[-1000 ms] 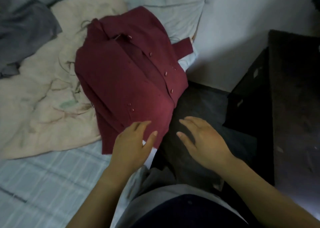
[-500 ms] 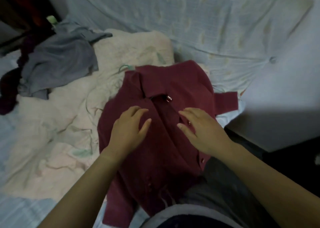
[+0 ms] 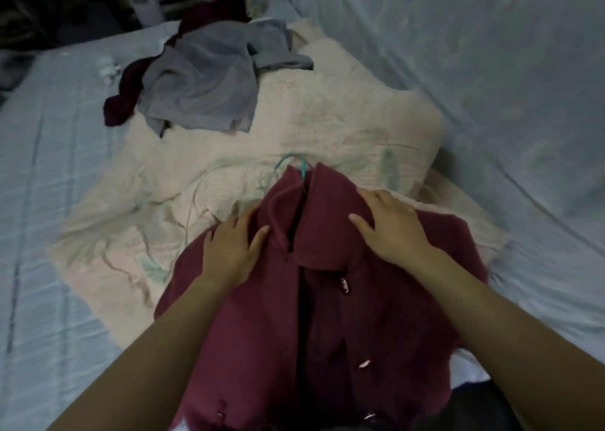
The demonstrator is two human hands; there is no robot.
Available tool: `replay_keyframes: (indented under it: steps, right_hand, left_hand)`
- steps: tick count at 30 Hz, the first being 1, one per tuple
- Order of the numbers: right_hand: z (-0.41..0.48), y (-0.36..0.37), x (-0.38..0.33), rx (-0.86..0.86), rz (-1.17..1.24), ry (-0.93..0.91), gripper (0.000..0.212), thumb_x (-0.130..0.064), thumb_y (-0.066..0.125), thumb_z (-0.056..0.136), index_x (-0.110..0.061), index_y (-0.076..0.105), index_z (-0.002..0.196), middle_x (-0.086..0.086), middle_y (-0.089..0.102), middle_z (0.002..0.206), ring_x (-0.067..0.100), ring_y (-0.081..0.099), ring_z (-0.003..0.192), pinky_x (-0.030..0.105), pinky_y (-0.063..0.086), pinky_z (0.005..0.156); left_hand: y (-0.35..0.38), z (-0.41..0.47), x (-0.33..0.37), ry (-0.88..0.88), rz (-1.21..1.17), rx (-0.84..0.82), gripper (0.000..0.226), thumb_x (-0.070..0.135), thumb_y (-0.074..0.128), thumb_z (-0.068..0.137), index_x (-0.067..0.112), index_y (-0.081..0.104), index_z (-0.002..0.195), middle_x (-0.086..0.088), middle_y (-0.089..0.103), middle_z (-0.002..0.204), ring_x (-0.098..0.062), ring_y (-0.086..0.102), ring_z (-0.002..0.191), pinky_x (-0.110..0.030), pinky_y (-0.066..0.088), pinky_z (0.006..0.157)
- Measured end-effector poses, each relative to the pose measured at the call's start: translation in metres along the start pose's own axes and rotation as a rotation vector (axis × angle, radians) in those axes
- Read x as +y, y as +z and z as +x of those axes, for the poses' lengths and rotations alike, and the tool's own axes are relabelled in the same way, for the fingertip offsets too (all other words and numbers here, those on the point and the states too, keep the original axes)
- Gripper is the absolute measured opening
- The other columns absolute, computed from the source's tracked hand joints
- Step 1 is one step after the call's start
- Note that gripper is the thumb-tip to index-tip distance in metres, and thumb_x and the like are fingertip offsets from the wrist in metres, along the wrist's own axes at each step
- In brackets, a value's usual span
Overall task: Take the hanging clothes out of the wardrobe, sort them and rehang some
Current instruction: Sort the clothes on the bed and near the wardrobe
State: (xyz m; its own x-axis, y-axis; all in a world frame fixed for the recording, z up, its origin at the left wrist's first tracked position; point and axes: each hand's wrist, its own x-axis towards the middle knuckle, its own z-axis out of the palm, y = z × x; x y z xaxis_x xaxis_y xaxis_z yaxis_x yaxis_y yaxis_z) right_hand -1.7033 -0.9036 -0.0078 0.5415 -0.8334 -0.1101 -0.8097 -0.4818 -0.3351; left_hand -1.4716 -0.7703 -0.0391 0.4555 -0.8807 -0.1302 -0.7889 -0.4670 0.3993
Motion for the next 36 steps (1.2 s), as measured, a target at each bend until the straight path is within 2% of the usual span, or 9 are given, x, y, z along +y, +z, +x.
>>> replay_keyframes:
  steps: [4, 8, 14, 17, 24, 27, 29, 32, 36]
  right_hand:
    - [0.012, 0.007, 0.016, -0.001, 0.059, -0.049, 0.048, -0.047, 0.047, 0.092, -0.025, 0.045, 0.134, 0.006, 0.055, 0.118, 0.023, 0.051, 0.111, 0.04, 0.033, 0.095]
    - [0.009, 0.001, 0.015, 0.047, 0.125, -0.119, 0.037, -0.044, 0.052, 0.09, -0.026, 0.057, 0.122, 0.002, 0.06, 0.107, 0.023, 0.055, 0.104, 0.04, 0.036, 0.09]
    - [-0.017, -0.008, -0.016, 0.084, 0.198, -0.26, 0.031, -0.042, 0.056, 0.089, -0.025, 0.065, 0.113, 0.001, 0.067, 0.101, 0.022, 0.06, 0.094, 0.039, 0.044, 0.085]
    - [-0.045, -0.004, -0.047, 0.076, 0.251, -0.332, 0.032, -0.042, 0.057, 0.088, -0.025, 0.066, 0.114, 0.001, 0.067, 0.099, 0.02, 0.061, 0.091, 0.034, 0.047, 0.08]
    - [-0.155, 0.042, -0.157, -0.031, 0.317, -0.595, 0.031, -0.039, 0.061, 0.086, -0.023, 0.068, 0.112, 0.0, 0.067, 0.101, 0.018, 0.062, 0.093, 0.027, 0.045, 0.079]
    - [-0.219, 0.074, -0.222, -0.054, 0.345, -0.741, 0.029, -0.04, 0.064, 0.084, -0.023, 0.07, 0.107, -0.001, 0.059, 0.093, 0.015, 0.057, 0.076, 0.029, 0.047, 0.067]
    - [-0.26, 0.097, -0.268, -0.07, 0.367, -0.848, 0.027, -0.039, 0.064, 0.081, -0.023, 0.072, 0.102, -0.002, 0.055, 0.089, 0.01, 0.051, 0.065, 0.028, 0.047, 0.059]
    - [-0.316, 0.132, -0.339, -0.154, 0.391, -1.003, 0.023, -0.033, 0.069, 0.081, -0.022, 0.072, 0.101, -0.006, 0.056, 0.083, 0.01, 0.052, 0.057, 0.027, 0.048, 0.057]
    - [-0.389, 0.172, -0.435, -0.31, 0.397, -1.184, 0.025, -0.033, 0.066, 0.082, -0.021, 0.071, 0.104, -0.007, 0.06, 0.08, 0.013, 0.057, 0.061, 0.026, 0.048, 0.058]
  left_hand:
    - [0.008, -0.005, 0.009, -0.121, 0.004, 0.07, 0.064, 0.06, 0.021, 0.083, 0.023, 0.048, 0.128, -0.012, 0.062, 0.115, -0.035, 0.057, 0.106, -0.051, 0.044, 0.087]
    - [-0.002, -0.023, 0.016, -0.174, -0.098, 0.151, 0.059, 0.062, 0.024, 0.082, 0.031, 0.054, 0.121, -0.002, 0.065, 0.112, -0.025, 0.059, 0.106, -0.05, 0.045, 0.087]
    - [-0.023, -0.086, 0.013, -0.249, -0.221, 0.339, 0.054, 0.061, 0.033, 0.08, 0.027, 0.062, 0.109, -0.001, 0.068, 0.101, -0.024, 0.063, 0.092, -0.05, 0.047, 0.085]
    - [-0.036, -0.136, -0.006, -0.299, -0.276, 0.402, 0.052, 0.06, 0.037, 0.078, 0.026, 0.064, 0.106, -0.001, 0.069, 0.097, -0.023, 0.063, 0.089, -0.044, 0.049, 0.081]
    - [-0.068, -0.317, -0.077, -0.524, -0.353, 0.576, 0.056, 0.064, 0.043, 0.071, 0.026, 0.069, 0.103, 0.009, 0.067, 0.097, -0.01, 0.058, 0.089, -0.036, 0.046, 0.085]
    - [-0.069, -0.416, -0.119, -0.685, -0.411, 0.63, 0.029, 0.046, 0.063, 0.081, 0.026, 0.069, 0.101, 0.009, 0.068, 0.097, -0.01, 0.061, 0.091, -0.026, 0.041, 0.08]
    - [-0.066, -0.481, -0.147, -0.794, -0.431, 0.681, 0.019, 0.037, 0.066, 0.082, 0.028, 0.069, 0.099, 0.009, 0.069, 0.097, -0.013, 0.063, 0.094, -0.026, 0.042, 0.08]
    - [-0.063, -0.571, -0.185, -0.937, -0.443, 0.787, 0.032, 0.052, 0.061, 0.075, 0.032, 0.069, 0.098, 0.008, 0.071, 0.097, -0.013, 0.065, 0.094, -0.033, 0.048, 0.084]
    - [-0.07, -0.677, -0.233, -1.093, -0.45, 0.973, 0.047, 0.064, 0.047, 0.064, 0.036, 0.068, 0.096, 0.012, 0.072, 0.095, -0.011, 0.066, 0.095, -0.039, 0.05, 0.087]
